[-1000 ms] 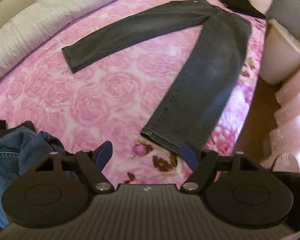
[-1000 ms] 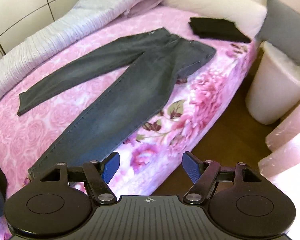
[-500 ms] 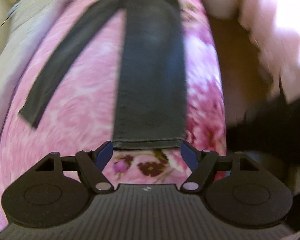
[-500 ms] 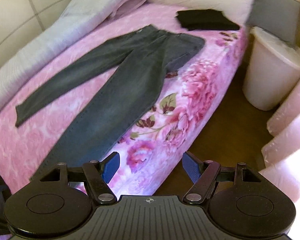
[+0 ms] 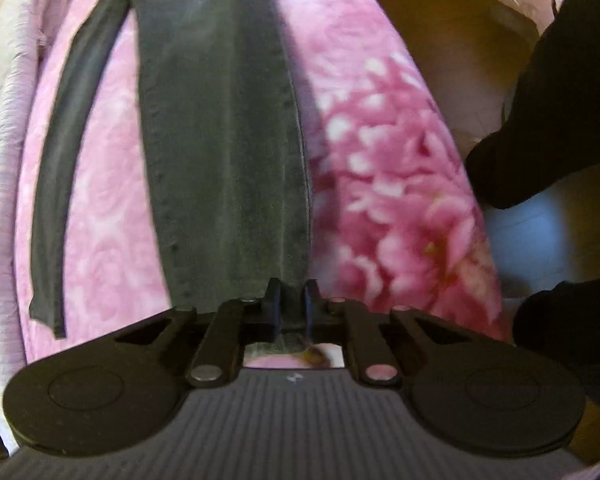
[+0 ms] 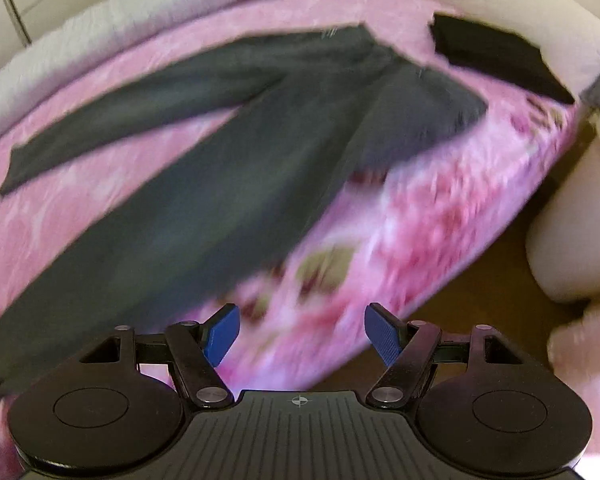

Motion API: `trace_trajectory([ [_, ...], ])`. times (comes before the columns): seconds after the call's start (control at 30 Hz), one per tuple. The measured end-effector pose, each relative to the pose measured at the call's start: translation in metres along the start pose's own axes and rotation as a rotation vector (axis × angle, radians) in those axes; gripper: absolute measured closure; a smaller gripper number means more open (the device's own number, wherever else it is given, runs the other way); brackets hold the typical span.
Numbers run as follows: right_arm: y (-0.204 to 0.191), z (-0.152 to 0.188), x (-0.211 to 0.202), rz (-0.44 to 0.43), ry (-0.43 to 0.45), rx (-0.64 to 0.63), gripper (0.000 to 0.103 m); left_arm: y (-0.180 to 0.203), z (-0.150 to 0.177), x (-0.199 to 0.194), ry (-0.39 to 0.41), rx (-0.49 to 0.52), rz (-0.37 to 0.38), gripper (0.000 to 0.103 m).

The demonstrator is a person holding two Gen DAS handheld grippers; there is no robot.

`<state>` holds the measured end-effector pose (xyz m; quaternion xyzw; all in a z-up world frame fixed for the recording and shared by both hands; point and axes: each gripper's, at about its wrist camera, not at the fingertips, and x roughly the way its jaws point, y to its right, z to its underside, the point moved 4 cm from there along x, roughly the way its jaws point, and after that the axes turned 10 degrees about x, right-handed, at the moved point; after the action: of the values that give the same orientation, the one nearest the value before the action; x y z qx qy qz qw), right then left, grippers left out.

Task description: Fold clothes

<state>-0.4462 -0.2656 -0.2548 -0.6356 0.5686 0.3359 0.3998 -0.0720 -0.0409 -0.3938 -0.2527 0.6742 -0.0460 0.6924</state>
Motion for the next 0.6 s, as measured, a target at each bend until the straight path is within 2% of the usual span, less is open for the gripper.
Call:
trace_trajectory([
  [0.1, 0.018, -0.051, 0.029, -0.023, 0.104, -0.002, 0.032, -0.01, 0.008, -0.002, -0.039, -0.016, 0.025, 0.096],
  [0.17, 0.022, -0.079, 0.05, -0.045, 0.162, -0.031, 0.04, -0.014, 0.008, 0.001, -0.063, -0.017, 0.057, 0.096],
  [0.2, 0.025, -0.092, 0.06, -0.056, 0.19, -0.046, 0.04, -0.016, 0.007, 0.003, -0.075, -0.018, 0.073, 0.096],
  [0.27, 0.027, -0.103, 0.089, -0.057, 0.184, -0.084, 0.04, -0.019, 0.005, 0.008, -0.1, -0.029, 0.094, 0.095],
  [0.3, 0.031, -0.103, 0.109, -0.051, 0.146, -0.087, 0.04, -0.02, 0.004, 0.011, -0.113, -0.035, 0.104, 0.091],
  [0.4, 0.055, -0.091, 0.162, -0.026, -0.053, 0.001, 0.04, -0.021, 0.005, 0.015, -0.156, -0.059, 0.131, 0.076],
  [0.43, 0.059, -0.086, 0.164, -0.023, -0.06, 0.01, 0.04, -0.021, 0.006, 0.014, -0.168, -0.067, 0.144, 0.071],
  [0.5, 0.062, -0.079, 0.157, -0.016, -0.06, 0.02, 0.04, -0.026, 0.01, 0.007, -0.189, -0.123, 0.153, 0.067],
  [0.6, 0.06, -0.067, 0.126, -0.011, -0.041, 0.04, 0.04, -0.044, 0.018, -0.011, -0.186, -0.269, 0.15, 0.063],
])
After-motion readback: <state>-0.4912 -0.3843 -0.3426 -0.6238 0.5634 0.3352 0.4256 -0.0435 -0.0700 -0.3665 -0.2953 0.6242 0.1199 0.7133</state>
